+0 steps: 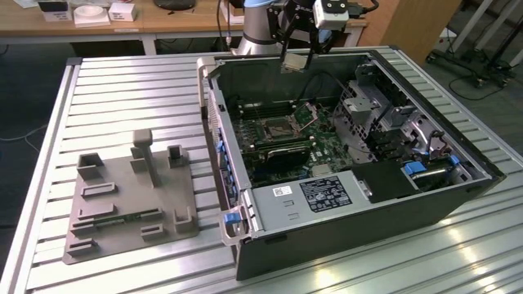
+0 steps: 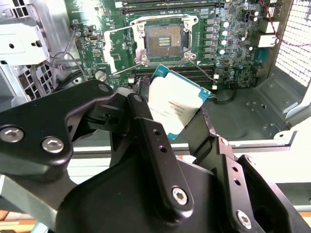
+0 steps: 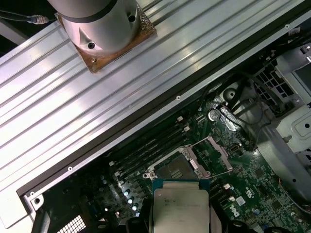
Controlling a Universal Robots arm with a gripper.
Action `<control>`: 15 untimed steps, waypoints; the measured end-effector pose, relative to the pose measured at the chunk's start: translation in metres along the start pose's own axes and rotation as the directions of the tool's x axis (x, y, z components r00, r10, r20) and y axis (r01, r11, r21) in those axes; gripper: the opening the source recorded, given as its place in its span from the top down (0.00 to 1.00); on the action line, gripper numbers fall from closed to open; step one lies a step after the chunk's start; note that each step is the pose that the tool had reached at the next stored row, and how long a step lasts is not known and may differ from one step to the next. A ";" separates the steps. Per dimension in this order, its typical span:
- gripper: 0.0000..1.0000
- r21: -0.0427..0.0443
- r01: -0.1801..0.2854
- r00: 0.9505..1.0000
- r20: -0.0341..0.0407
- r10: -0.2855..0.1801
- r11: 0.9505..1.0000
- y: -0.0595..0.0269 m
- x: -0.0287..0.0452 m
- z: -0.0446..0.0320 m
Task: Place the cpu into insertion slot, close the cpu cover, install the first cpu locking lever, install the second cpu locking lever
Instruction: 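Place the cpu into insertion slot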
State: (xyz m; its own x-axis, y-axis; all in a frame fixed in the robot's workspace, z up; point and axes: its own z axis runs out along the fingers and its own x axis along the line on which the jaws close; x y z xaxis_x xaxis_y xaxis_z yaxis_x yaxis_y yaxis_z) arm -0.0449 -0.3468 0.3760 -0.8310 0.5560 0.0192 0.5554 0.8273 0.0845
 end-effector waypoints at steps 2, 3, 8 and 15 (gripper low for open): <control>0.46 0.000 -0.001 1.000 0.000 0.001 1.000 -0.0001 0.0001 0.0000; 0.46 0.000 -0.002 1.000 0.000 0.002 1.000 -0.0001 0.0001 0.0000; 0.46 0.000 -0.025 1.000 0.002 0.025 1.000 -0.0002 0.0003 0.0000; 0.46 -0.001 -0.032 0.999 0.003 0.032 0.999 -0.0002 0.0003 0.0000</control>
State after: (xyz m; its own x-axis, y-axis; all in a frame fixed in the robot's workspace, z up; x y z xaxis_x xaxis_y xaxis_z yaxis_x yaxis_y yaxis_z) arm -0.0453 -0.3468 0.3759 -0.8124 0.5828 0.0192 0.5821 0.8087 0.0844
